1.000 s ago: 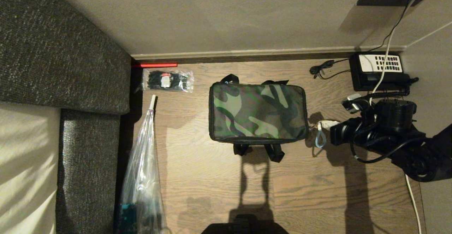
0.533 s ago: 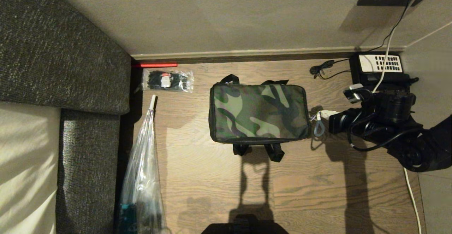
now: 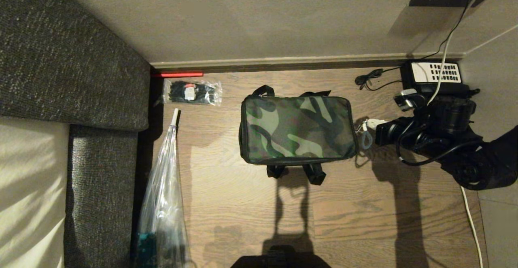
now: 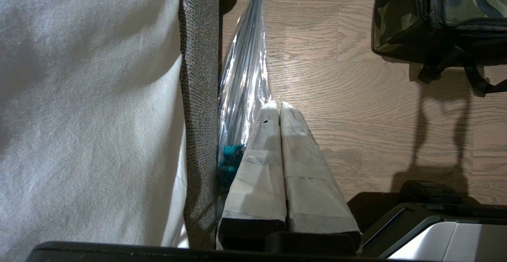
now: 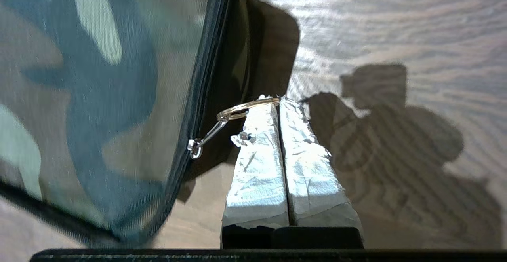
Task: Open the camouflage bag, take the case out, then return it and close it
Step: Open the top of the storage box
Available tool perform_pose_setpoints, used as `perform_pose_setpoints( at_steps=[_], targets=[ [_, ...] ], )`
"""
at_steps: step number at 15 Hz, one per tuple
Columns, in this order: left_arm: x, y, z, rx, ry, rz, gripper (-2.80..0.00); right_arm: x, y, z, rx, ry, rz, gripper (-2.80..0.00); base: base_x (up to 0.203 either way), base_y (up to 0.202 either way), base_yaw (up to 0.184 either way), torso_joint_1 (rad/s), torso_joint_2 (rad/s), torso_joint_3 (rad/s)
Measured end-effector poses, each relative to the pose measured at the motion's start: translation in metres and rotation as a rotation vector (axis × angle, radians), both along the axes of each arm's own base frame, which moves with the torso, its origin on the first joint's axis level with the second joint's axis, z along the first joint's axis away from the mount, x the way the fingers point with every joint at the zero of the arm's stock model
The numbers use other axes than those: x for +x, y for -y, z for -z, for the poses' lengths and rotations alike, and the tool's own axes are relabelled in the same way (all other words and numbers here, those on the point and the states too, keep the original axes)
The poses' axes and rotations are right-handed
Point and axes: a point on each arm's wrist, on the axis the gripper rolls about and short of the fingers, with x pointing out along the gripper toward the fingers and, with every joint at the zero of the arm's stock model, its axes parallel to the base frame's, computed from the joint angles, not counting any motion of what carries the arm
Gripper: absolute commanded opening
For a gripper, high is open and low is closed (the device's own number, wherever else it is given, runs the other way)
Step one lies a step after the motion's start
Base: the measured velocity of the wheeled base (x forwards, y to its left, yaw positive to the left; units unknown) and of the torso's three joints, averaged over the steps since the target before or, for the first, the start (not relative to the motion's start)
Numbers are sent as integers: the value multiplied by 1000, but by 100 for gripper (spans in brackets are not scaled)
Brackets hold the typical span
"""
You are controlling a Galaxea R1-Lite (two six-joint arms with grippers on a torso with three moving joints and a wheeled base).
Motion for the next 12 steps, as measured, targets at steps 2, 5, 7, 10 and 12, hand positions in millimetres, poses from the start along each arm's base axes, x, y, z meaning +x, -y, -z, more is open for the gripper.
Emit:
perform_pose_setpoints(
  at_steps=[2,5,7,10,12],
  targets=[
    [0,0,0,0,0,1,-280,1,-6,-2,11,6,-14,-280,0,0,0,0,0,0],
    [0,0,0,0,0,1,-280,3,-17,-2,10,16,-44,-280,0,0,0,0,0,0],
    [0,0,0,0,0,0,-280,4,-23,-1,10,15,-62,-280,0,0,0,0,0,0],
    [0,0,0,0,-1,0,-280,12,-28,-6,10,46,-70,-280,0,0,0,0,0,0],
    [0,0,0,0,0,1,-280,17,-28,-7,9,62,-68,-280,0,0,0,0,0,0]
  ],
)
